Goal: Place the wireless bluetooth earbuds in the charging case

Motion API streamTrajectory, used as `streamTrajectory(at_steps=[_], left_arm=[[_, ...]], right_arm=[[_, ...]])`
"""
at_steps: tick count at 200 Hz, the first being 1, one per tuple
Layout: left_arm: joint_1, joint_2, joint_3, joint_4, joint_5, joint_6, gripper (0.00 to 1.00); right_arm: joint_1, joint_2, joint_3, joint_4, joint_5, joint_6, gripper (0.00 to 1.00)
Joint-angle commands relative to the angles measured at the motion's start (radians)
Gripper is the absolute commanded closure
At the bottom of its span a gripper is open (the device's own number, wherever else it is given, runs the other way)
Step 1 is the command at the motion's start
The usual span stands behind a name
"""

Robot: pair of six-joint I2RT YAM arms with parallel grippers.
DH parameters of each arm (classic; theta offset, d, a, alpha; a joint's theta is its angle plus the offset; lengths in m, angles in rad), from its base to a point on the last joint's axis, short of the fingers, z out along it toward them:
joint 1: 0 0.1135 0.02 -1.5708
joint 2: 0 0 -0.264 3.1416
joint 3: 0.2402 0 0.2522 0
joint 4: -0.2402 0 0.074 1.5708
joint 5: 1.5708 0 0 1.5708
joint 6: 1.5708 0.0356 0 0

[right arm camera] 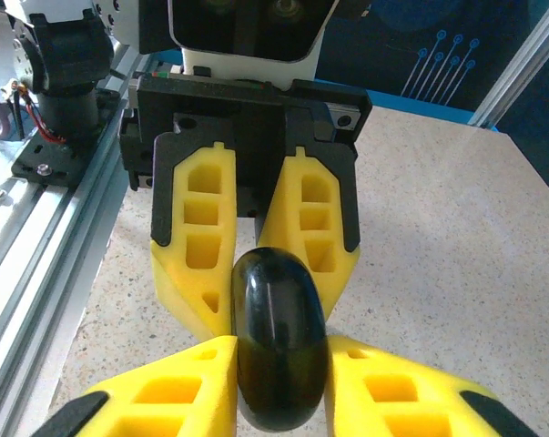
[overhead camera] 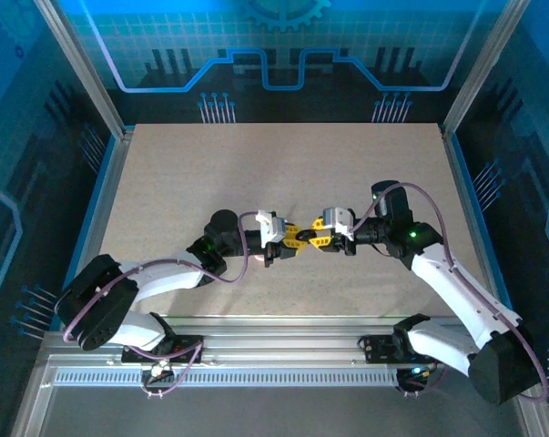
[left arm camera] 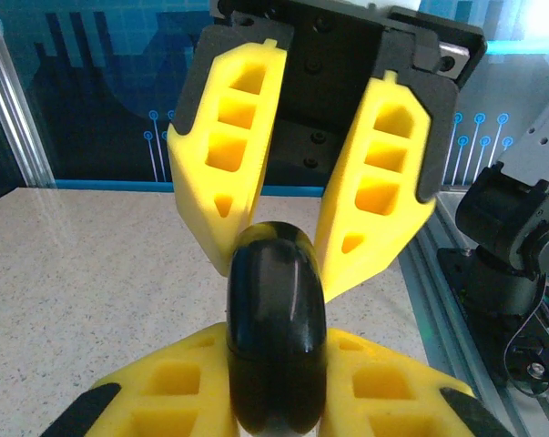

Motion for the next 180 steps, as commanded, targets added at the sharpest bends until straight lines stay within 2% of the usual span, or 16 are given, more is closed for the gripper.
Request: streamTrajectory(at_steps=[1,39,59,71,97,115,122,142,156,174,180], left_arm=[[0.005,-0.026,0.003,0.043,0.019,0.013,0.86],[0.004,-0.023,0.007,0.038,0.013,0.014,0.85],[0.005,-0.022,0.006,0.039,0.011,0.013,0.81],[0.004,-0.022,0.003,0.042,0.001,0.016,0.75],[0.005,-0.023,-0.01,0.041,-0.056,0.035,0.5],[0.006,-0.026,-0.015,0.042,-0.082,0.04,0.43],[0.007,-0.027,-0.016,0.042,-0.087,0.039,0.37],[0.01,-0.035,-0.023,0.031,-0.121,0.042,0.35],[0.01,-0.048,-0.032,0.013,-0.192,0.045,0.32],[0.011,-0.076,-0.047,-0.014,-0.271,0.067,0.19],[0.01,-0.088,-0.049,-0.027,-0.298,0.07,0.18]], right_arm=[[-0.004,0.016,0.033,-0.073,-0.047,-0.04,0.74],[-0.009,0.019,0.036,-0.071,-0.038,-0.042,0.79],[-0.017,0.015,0.039,-0.074,-0.03,-0.044,0.81],[-0.021,0.013,0.04,-0.081,-0.026,-0.045,0.83],[-0.028,0.021,0.049,-0.113,0.014,-0.042,0.88],[-0.033,0.034,0.082,-0.135,0.056,-0.038,0.89],[-0.035,0.037,0.085,-0.137,0.067,-0.031,0.89],[-0.05,0.056,0.104,-0.162,0.068,-0.008,0.87],[-0.061,0.08,0.13,-0.192,0.082,0.015,0.87],[-0.079,0.12,0.162,-0.231,0.123,0.036,0.88],[-0.086,0.134,0.171,-0.241,0.139,0.046,0.88]])
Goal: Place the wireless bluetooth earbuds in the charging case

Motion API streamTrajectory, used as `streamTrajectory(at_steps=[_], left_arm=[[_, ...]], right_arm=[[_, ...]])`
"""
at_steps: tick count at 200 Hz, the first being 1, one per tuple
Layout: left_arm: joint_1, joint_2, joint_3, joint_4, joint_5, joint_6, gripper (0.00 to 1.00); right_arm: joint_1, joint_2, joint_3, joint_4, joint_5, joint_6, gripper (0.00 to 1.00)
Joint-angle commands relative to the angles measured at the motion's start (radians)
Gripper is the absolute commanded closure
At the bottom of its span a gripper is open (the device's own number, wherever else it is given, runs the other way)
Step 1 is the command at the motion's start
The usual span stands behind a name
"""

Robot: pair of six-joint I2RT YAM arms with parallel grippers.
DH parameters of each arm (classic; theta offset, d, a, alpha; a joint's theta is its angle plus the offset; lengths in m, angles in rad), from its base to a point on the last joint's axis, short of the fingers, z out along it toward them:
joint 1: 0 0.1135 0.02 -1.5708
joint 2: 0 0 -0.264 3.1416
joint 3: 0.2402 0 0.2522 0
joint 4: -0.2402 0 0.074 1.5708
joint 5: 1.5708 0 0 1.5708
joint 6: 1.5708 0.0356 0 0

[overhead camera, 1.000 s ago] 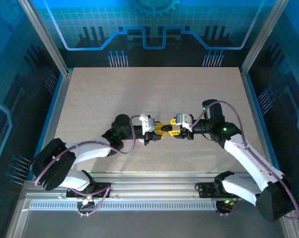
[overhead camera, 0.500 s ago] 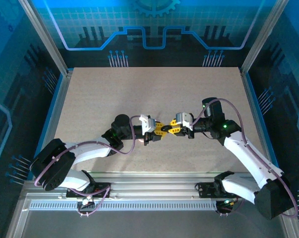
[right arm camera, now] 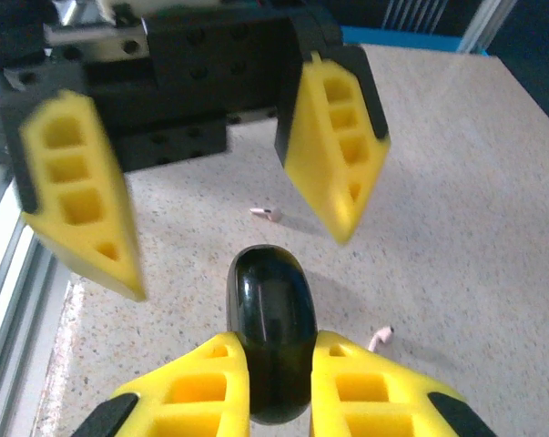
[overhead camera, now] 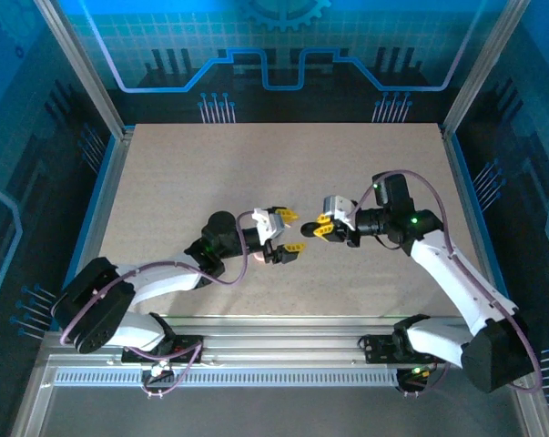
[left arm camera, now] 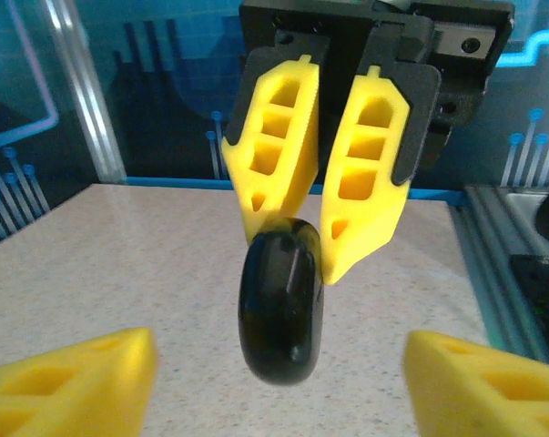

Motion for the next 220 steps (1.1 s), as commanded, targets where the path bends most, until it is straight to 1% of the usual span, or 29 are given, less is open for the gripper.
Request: streamTrajectory(at_steps=[1,36,59,118,169,203,220], left_arm=[[0.01,-0.056,-0.025,-0.032,-0.135,0.029,0.18],[0.011,-0.087,0.001,-0.181,-0.286,0.05,0.18],[0.011,-0.077,0.015,-0.223,-0.351,0.026,0.18],[0.01,-0.053,0.083,-0.348,-0.389,0.022,0.17],[0.011,-0.024,0.113,-0.381,-0.394,0.029,0.18],[0.01,-0.005,0.132,-0.393,-0.409,0.033,0.18],[0.01,0.003,0.135,-0.394,-0.409,0.032,0.18]], right_arm=[[-0.032,0.047,0.055,-0.084,0.057,0.049,0.88],[-0.069,0.134,0.095,-0.13,0.139,0.119,0.9],[-0.088,0.194,0.123,-0.168,0.202,0.158,0.9],[-0.121,0.345,0.174,-0.208,0.354,0.217,0.9],[-0.162,0.485,0.242,-0.259,0.453,0.238,0.9],[-0.186,0.566,0.275,-0.274,0.555,0.238,0.9],[-0.203,0.602,0.299,-0.291,0.565,0.236,0.9]])
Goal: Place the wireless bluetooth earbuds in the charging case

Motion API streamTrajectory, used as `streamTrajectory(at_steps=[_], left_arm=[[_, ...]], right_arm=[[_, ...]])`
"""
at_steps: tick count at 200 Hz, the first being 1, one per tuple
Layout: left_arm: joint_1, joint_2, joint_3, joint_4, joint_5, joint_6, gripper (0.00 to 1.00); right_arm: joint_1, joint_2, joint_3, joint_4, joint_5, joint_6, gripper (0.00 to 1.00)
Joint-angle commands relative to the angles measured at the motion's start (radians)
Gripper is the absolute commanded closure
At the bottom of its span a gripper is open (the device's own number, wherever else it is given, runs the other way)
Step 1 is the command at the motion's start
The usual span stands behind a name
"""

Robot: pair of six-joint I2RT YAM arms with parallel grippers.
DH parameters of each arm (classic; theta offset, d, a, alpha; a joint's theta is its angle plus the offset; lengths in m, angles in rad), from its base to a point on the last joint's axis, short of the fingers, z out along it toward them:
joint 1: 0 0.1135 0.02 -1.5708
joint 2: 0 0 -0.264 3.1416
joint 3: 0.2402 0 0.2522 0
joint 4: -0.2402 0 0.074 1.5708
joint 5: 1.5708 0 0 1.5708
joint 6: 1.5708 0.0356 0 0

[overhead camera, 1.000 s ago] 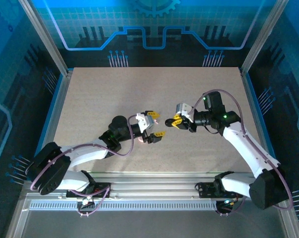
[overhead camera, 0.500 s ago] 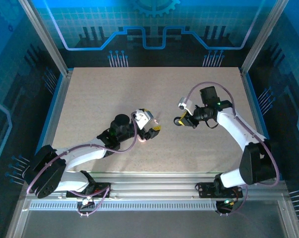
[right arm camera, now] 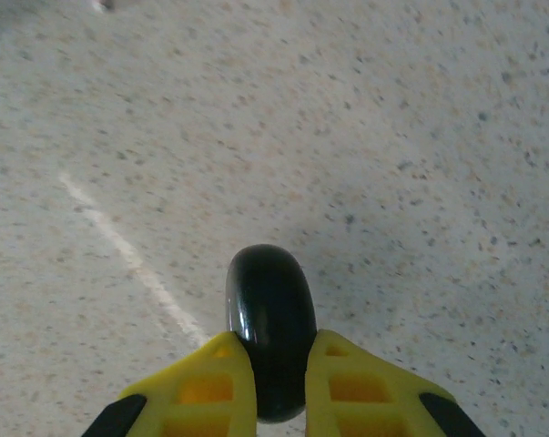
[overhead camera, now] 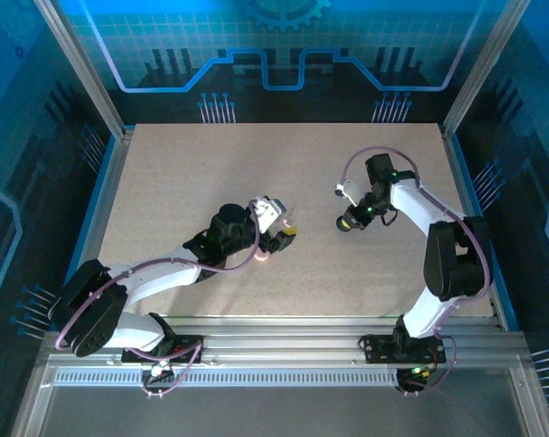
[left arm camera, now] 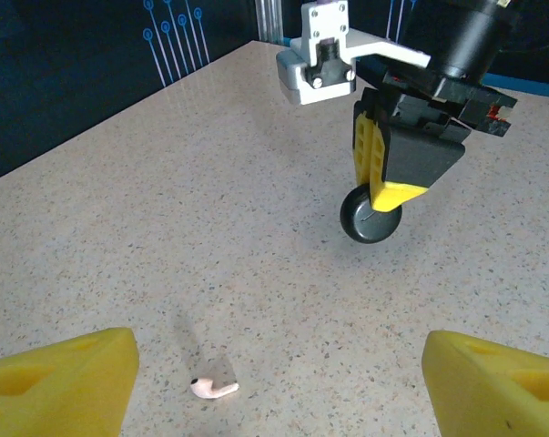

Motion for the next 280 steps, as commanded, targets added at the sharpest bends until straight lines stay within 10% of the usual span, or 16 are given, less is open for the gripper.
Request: streamTrajectory(at_steps=[1,149,280], left_arm=[[0.005,0.013,0.036,-0.016,-0.016,0.014,0.18],[0.005,0.094,0.097,-0.032,-0.003,0.002,0.2],[0.006,0.095,0.138,-0.08,-0.022,-0.033,0.21]], right_arm=[[-0.031,0.048,0.049,-0.058,0.053,0.01,0.9],[-0.151,0.313,0.31,-0.251,0.073,-0.03,0.89],[-0.207,0.372,0.385,-0.256,0.047,0.039,0.59]])
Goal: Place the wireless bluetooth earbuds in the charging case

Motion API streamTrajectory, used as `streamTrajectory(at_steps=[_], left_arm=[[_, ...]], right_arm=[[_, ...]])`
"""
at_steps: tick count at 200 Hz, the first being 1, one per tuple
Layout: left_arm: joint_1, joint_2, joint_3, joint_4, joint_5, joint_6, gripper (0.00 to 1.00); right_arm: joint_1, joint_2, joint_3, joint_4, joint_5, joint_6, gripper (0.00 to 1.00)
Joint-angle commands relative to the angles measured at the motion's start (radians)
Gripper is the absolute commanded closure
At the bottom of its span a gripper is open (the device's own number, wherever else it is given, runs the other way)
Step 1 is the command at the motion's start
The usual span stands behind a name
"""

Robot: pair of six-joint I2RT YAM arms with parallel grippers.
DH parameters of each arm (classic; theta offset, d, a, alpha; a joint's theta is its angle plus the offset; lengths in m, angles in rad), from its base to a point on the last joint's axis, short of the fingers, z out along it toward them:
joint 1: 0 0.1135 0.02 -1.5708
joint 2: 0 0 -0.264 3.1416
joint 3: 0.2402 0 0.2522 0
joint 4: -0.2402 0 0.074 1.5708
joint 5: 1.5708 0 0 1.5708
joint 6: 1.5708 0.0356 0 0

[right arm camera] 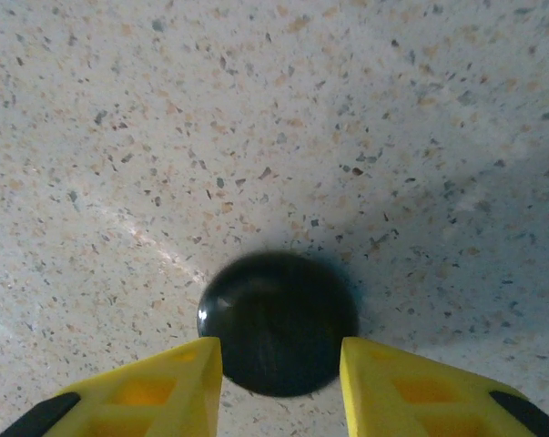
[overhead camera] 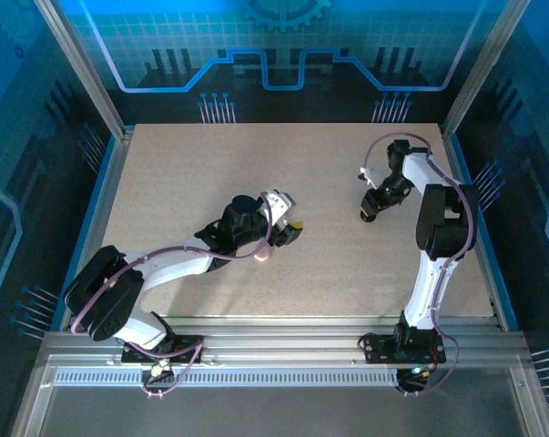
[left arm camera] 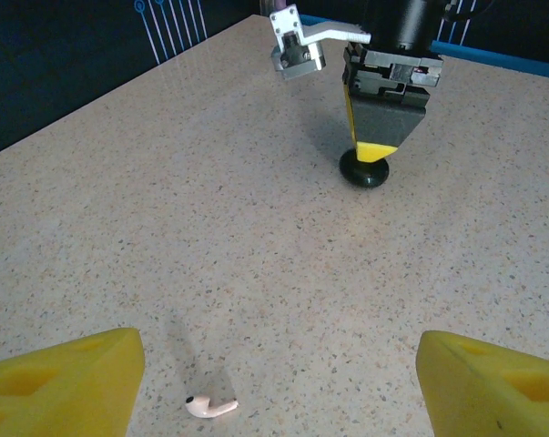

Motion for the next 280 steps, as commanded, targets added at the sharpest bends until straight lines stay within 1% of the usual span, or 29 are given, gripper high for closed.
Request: streamTrajectory(at_steps=[1,43,79,112,138,152,162,176,190,218,250,280], left_arm=[[0.005,-0.023,0.029,-0.03,-0.018,-0.024,0.21],[0.006,-0.06,0.026,-0.068,-0.035,-0.05,0.22],[0.005,-0.121,0.028,-0.154,-0.064,-0.095,0.22],[0.006,-0.179,0.08,-0.347,-0.088,-0.179,0.24],[0.004,-0.209,0.147,-0.549,-0.101,-0.264,0.26],[0.003,-0.219,0.184,-0.649,-0.141,-0.321,0.27],[0.004,-0.223,0.211,-0.702,-0.18,-0.381,0.27],[0.005,-0.224,0.234,-0.759,-0.197,-0.448,0.27],[0.014,-0.218,0.254,-0.821,-0.206,-0.522,0.28],[0.063,-0.184,0.289,-0.944,-0.179,-0.673,0.27],[0.149,-0.163,0.284,-1.048,-0.152,-0.777,0.28],[0.255,-0.201,0.2,-1.021,-0.091,-0.824,0.28]], right_arm=[[-0.016,0.012,0.013,-0.027,-0.003,0.02,0.59],[-0.017,-0.013,0.012,-0.027,0.002,0.04,0.58],[-0.017,-0.127,-0.031,0.008,0.0,0.08,0.54],[-0.014,-0.267,-0.07,0.015,-0.045,0.183,0.48],[0.002,-0.432,-0.172,0.071,-0.098,0.277,0.46],[0.016,-0.528,-0.231,0.092,-0.098,0.357,0.45],[0.032,-0.593,-0.27,0.086,-0.118,0.385,0.45],[0.064,-0.683,-0.332,0.096,-0.091,0.452,0.43],[0.095,-0.748,-0.375,0.091,-0.099,0.5,0.43],[0.19,-0.799,-0.394,0.047,-0.028,0.647,0.41],[0.362,-0.766,-0.38,0.037,0.047,0.804,0.4],[0.518,-0.63,-0.299,0.018,0.04,0.95,0.4]])
